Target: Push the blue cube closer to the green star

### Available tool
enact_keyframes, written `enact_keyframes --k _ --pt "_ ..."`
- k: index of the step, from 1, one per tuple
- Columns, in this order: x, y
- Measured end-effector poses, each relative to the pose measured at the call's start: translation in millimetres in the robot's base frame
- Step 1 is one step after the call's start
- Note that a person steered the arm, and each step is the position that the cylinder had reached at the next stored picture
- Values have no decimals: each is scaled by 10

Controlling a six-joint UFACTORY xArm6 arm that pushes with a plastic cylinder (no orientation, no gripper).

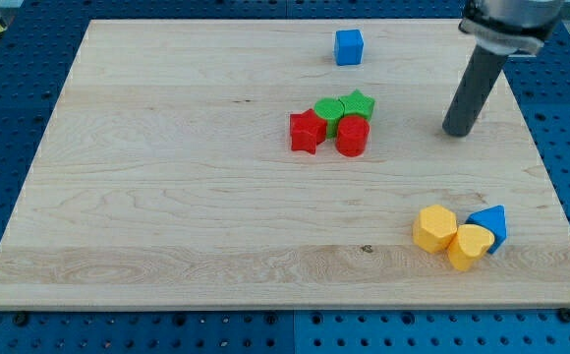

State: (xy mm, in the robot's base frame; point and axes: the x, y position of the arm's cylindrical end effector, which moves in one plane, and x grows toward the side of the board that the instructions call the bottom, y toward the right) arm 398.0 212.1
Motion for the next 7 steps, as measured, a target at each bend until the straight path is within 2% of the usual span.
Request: enact_keyframes --k 2,3,4,6,7 --pt "-694 42" --pt "-1188 -30" --pt "-1538 -326" --pt "-1702 -1023" --pt "-1508 -1240"
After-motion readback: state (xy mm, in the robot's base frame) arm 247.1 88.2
